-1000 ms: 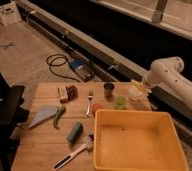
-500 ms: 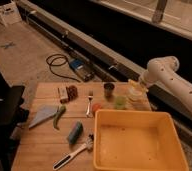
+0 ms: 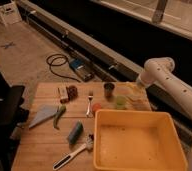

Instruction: Place banana in paper cup

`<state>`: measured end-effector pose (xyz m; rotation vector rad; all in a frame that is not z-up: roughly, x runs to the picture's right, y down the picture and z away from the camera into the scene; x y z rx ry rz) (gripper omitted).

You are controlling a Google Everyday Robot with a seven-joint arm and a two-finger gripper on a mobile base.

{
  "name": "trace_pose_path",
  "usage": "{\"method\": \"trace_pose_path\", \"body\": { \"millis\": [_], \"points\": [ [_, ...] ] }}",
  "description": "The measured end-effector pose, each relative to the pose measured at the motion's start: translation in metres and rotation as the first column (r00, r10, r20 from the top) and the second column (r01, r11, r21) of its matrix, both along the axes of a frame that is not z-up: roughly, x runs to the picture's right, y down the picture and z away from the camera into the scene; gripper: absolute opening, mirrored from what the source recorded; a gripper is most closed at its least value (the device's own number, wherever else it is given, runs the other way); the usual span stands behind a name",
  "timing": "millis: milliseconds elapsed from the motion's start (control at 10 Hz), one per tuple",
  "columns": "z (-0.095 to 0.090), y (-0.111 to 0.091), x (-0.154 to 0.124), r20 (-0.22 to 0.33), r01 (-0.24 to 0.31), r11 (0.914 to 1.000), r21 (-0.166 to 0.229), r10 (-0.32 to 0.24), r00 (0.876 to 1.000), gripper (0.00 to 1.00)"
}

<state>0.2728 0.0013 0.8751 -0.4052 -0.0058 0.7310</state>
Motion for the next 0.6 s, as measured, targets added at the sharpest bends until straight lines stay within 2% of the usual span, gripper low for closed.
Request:
{"method": "trace_pose_path", "body": {
  "millis": [100, 600],
  "points": [
    [-0.0005, -0.0002, 0.0010, 0.000, -0.002, 1.0000, 0.000, 0.002, 1.000, 0.61],
    [-0.0040, -0.0030, 0.0032, -0.001, -0.004, 1.0000, 0.007, 0.004, 1.000, 0.62]
  ]
}}
